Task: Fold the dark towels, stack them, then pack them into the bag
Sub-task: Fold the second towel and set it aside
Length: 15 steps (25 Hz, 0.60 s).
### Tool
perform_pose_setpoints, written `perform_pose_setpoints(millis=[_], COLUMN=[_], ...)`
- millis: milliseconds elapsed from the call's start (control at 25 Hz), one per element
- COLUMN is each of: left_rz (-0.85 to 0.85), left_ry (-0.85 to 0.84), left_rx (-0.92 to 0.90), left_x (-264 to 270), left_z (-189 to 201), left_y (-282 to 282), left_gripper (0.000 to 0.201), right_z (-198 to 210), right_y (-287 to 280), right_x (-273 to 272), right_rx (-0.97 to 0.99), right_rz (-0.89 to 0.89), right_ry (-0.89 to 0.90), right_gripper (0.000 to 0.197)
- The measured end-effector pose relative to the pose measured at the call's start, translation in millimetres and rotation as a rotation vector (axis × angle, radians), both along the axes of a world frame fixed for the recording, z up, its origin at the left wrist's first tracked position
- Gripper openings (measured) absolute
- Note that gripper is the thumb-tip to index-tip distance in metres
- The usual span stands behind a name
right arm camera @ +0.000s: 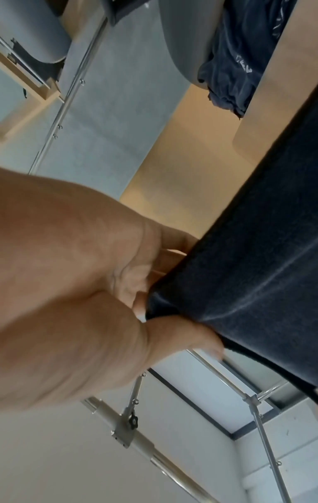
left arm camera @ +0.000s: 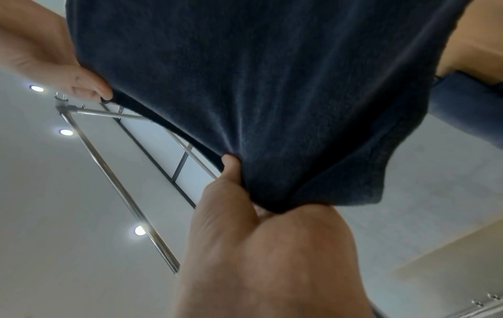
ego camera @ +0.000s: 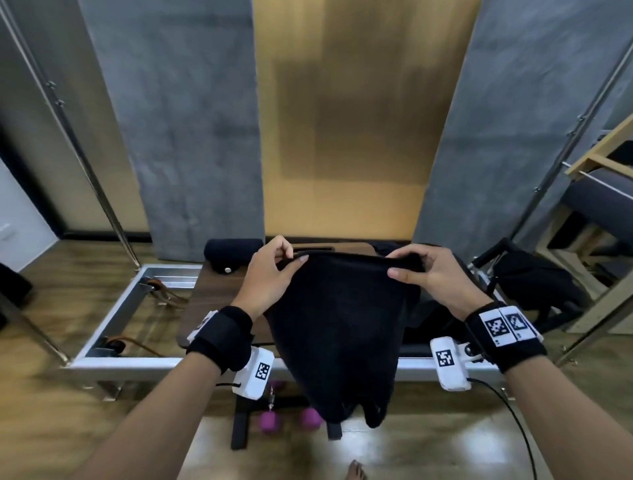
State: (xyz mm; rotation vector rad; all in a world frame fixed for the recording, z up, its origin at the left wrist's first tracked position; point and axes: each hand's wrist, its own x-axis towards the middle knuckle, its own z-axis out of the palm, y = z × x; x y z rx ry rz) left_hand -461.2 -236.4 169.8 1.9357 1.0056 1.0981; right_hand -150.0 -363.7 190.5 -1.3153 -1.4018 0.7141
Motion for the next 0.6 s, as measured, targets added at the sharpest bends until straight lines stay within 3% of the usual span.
perform_pose_setpoints(millis=[80, 240, 320, 440, 600], left_rz=[0.012, -0.137, -0.133, -0.037, 0.058], left_ry=[0.059, 0.261, 0.291, 0.156, -0.052], left_rx=[0.008, -0.023, -0.002, -0.041, -0.030], left_x=[-9, -41, -61, -87, -89], left_z=[-9, -23, -25, -29, -31], left_y=[4, 13, 20, 27, 34], left_gripper=[0.035, 0.028, 0.025, 0.019, 0.024], right_z=[-6, -17, -21, -26, -33], right_y=[0, 1, 0, -5, 0], right_x=[1, 8, 13, 19, 22], right_rx=[0.031, 0.039, 0.026, -0.024, -0.029], right_rz=[-0.088, -0.273, -0.356, -0.421, -0.442], right_ry=[0.032, 0.063, 0.067, 0.127, 0.113], right_gripper=[0.009, 0.011, 0.011, 0.007, 0.008])
